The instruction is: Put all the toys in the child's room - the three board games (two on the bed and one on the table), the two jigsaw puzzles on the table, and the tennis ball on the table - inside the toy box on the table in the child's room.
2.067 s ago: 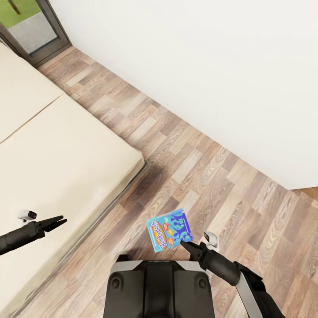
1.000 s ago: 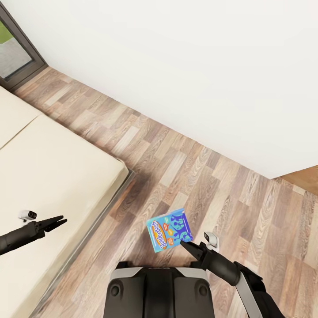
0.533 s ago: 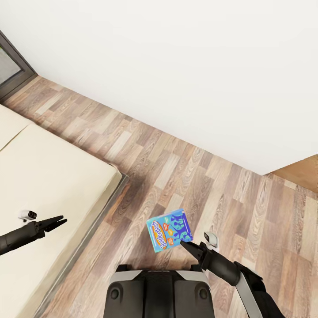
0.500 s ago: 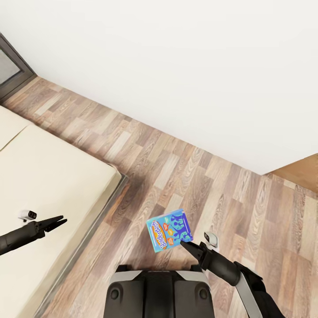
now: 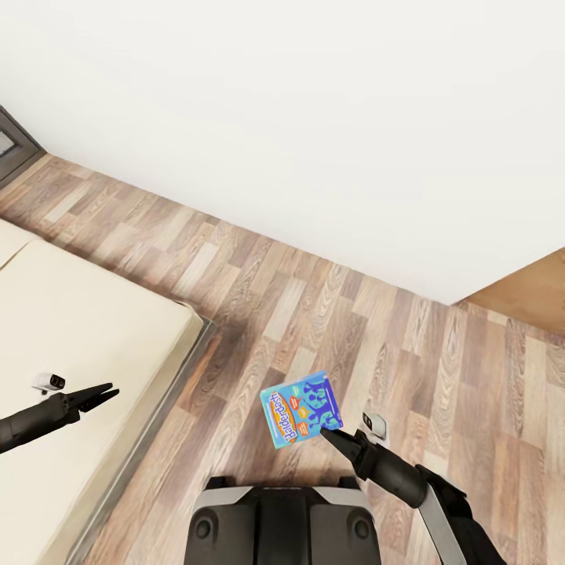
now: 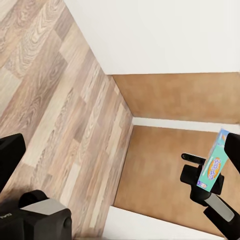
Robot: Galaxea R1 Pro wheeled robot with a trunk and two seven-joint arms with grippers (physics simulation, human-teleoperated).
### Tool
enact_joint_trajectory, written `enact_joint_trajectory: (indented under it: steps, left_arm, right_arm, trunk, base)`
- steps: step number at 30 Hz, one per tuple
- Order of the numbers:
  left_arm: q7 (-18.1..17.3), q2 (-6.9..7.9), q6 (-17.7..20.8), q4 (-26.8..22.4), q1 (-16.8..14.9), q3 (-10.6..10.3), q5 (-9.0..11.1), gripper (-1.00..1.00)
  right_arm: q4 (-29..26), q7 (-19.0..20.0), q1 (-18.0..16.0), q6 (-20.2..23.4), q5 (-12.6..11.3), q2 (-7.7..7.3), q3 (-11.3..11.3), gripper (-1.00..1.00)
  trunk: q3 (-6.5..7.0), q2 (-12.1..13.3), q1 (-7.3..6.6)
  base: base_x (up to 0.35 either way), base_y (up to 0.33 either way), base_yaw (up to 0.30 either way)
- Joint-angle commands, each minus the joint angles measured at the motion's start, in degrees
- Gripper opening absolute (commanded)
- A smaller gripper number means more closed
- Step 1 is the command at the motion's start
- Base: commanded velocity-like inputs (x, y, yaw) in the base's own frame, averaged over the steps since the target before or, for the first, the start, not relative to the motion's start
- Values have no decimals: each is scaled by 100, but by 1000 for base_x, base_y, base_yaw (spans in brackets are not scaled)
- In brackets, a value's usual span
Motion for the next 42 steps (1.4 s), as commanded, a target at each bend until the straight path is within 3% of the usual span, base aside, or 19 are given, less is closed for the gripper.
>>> enact_joint_trajectory:
  steps: [1, 42]
  left_arm:
    - [-21, 1, 60, -1, 0, 1, 1, 100]
    - [-25, 2, 60, -1, 1, 1, 3, 100]
  right_arm:
    - [1, 11, -2, 57, -22, -1, 0, -100]
    - [2, 22, 6, 48, -22, -1, -26, -100]
  trunk:
    - [3, -8, 3]
    - [369, -8, 3]
  base:
    - [0, 0, -154]
    - [0, 0, -154]
